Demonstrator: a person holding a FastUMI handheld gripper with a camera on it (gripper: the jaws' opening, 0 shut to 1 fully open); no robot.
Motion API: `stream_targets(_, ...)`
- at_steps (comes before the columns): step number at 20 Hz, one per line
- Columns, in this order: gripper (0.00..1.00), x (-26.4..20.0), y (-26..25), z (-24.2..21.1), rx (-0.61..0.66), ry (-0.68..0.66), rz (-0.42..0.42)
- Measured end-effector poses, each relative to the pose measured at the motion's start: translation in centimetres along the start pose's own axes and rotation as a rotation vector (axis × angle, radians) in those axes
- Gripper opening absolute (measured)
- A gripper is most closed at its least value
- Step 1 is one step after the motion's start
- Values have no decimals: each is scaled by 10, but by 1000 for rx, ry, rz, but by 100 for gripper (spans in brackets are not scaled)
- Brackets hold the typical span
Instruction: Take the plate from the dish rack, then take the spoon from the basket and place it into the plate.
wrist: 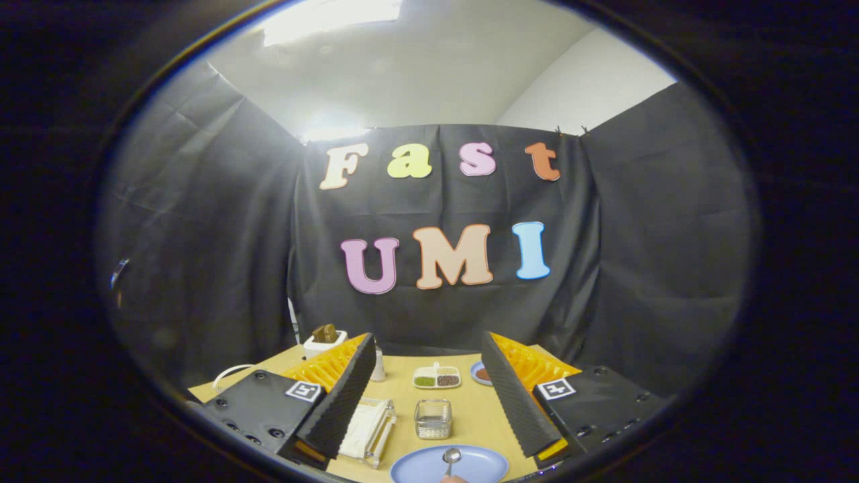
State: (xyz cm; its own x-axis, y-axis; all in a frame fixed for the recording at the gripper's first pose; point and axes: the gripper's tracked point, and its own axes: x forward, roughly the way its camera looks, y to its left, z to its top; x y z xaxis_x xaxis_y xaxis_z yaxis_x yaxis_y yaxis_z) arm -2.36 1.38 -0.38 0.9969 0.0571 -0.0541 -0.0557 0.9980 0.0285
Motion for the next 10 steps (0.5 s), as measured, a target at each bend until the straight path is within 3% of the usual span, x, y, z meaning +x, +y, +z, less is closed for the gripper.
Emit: stream_targets(10,99,-2,-3,21,5,-69,-6)
